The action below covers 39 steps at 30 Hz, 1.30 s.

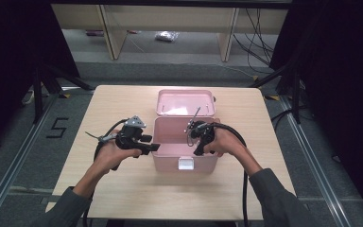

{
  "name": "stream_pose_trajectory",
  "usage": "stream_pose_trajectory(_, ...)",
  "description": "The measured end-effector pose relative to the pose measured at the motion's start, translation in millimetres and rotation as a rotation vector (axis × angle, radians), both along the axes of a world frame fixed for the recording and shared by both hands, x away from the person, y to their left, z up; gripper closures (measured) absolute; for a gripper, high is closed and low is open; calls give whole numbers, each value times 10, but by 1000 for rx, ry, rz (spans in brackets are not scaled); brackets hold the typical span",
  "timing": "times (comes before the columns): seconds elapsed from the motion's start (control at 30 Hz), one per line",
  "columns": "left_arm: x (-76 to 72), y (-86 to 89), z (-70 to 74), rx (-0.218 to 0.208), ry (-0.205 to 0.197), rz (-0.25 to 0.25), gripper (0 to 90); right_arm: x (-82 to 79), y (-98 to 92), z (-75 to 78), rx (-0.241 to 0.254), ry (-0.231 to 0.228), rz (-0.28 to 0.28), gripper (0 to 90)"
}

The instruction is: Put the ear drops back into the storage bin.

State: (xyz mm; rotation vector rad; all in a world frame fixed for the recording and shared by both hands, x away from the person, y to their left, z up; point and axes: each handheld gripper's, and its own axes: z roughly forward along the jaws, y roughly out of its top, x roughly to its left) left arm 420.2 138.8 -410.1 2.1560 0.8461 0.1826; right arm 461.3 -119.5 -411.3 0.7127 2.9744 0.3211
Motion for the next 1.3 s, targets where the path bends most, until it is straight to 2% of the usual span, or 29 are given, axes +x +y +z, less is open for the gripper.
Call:
stream_pose_trajectory(0.13, 0, 0, 0, 0, 0, 0, 504, 9, 6, -24, 0, 0, 9, 605)
stream_pose_trajectory(0.17, 0, 0, 0, -1, 1, 1, 504, 6, 7, -34, -1, 5, -6, 605)
stream_pose_trajectory(0.23, 0, 0, 0, 0, 0, 0, 504, 29, 4, -44, 0, -6, 24, 605)
stream_pose_trajectory(0.37, -1, -1, 0, 1, -1, 1, 504, 13, 6, -63, 1, 14, -11, 605)
stream_pose_trajectory(0.5, -1, -2, 0, 1, -1, 1, 504, 17, -1, -75, -8, 13, -11, 605)
stream_pose_trajectory(0.53, -1, -2, 1, 1, -1, 1, 504, 30, -7, -81, -5, 14, 3, 605)
stream_pose_trajectory(0.63, 0, -1, 1, 1, -2, 1, 504, 20, -10, -92, -7, 18, -13, 604)
stream_pose_trajectory(0.73, 0, -1, 1, 0, -1, 1, 504, 31, -19, -120, -2, 24, 8, 604)
stream_pose_trajectory(0.77, -1, -2, 1, 1, -1, 2, 504, 17, -14, -130, -3, 36, -15, 604)
stream_pose_trajectory(0.9, -1, -2, 1, 1, -3, 0, 503, 25, -19, -141, -3, 27, -2, 602)
stream_pose_trajectory(1.03, -3, -7, 1, 2, -9, 2, 502, 23, -35, -117, 19, 35, -5, 600)
stream_pose_trajectory(1.1, -1, -7, 2, 3, -8, -2, 501, 28, -42, -101, 21, 21, 1, 595)
stream_pose_trajectory(1.13, -3, -8, 1, 2, -9, 2, 501, 13, -41, -87, 26, 35, -11, 589)
stream_pose_trajectory(1.17, -3, -6, 1, -2, -2, -1, 501, 36, -47, -85, 33, -4, 25, 576)
stream_pose_trajectory(1.2, -2, -6, 1, -1, -4, -2, 501, 11, -43, -58, 30, 25, -20, 564)
stream_pose_trajectory(1.3, 1, -2, 2, -2, -3, -4, 501, 19, -66, 6, 58, 15, -18, 508)
